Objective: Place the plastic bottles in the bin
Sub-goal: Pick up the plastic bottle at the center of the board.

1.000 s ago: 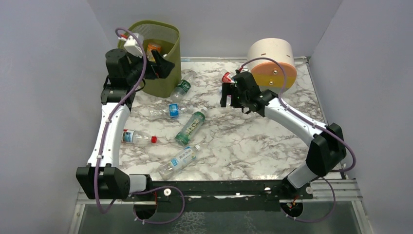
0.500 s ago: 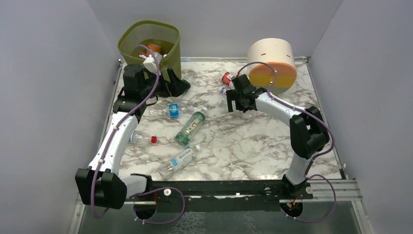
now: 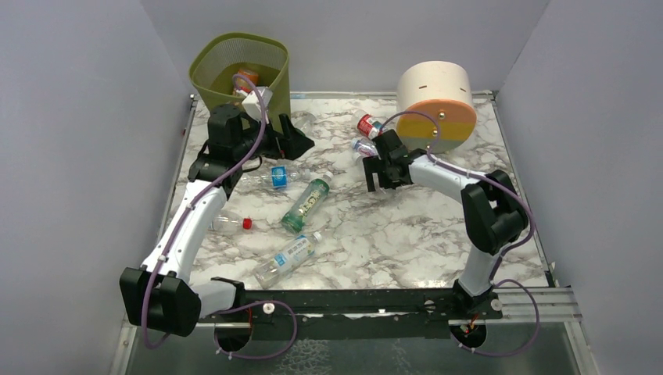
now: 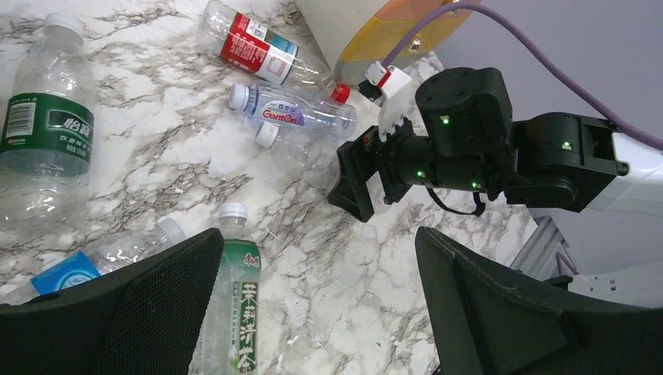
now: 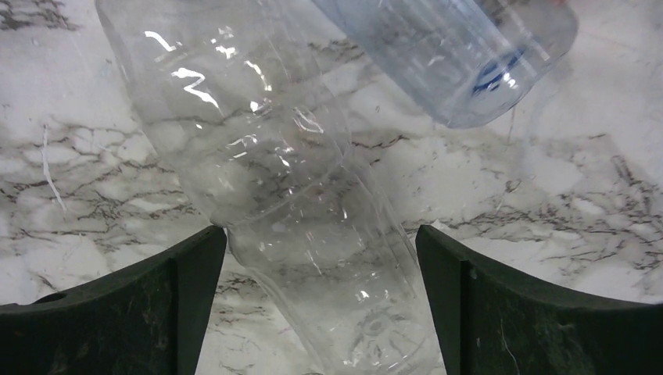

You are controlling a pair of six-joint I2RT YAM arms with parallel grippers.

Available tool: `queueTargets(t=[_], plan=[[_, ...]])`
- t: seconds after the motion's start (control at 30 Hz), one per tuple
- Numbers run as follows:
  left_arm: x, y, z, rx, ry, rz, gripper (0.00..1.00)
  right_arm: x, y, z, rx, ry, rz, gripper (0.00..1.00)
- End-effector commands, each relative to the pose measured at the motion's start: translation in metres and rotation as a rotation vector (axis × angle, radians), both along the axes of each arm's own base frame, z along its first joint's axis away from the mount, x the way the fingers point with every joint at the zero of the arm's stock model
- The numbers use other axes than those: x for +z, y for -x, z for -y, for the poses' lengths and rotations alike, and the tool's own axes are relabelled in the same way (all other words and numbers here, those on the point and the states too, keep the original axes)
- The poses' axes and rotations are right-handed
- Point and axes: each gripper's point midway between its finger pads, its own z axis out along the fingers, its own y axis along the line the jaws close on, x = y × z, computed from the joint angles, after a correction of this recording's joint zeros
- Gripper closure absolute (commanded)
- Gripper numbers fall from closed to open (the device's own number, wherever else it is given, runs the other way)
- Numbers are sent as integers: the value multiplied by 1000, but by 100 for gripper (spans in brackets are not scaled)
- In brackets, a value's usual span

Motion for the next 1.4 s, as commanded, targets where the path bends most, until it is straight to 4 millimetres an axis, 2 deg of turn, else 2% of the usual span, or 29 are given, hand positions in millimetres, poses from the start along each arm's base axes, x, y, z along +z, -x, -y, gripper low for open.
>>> queueTargets(t=[0.0,0.1,0.23,0.4,0.6,0.83,0.97,1.37], plan=[[6,3,7,-6,10,28,1,2,11,-11,38,-75,-16,8],[4,7,14,-35,17,20,1,3,22,-15,53,-119,-30,14],[6,15,23,-87,65,16,1,8,32,-13,53,-142,-29,29],[3,17,27,-77,146,-11,1,28,37,-18,66,-200,3,43],[-6,23,43,-125,261,-75,1,65,44,-31,120,-307,60,45],[-10,27,63,-141,339,-128,1,126,61,-52,205,-509,148,45],[-11,29,74,-121,349,-131,1,154,71,-66,257,-615,164,45],[-20,24,84,-36,397,-143,1,199,95,-91,345,-810,180,45]])
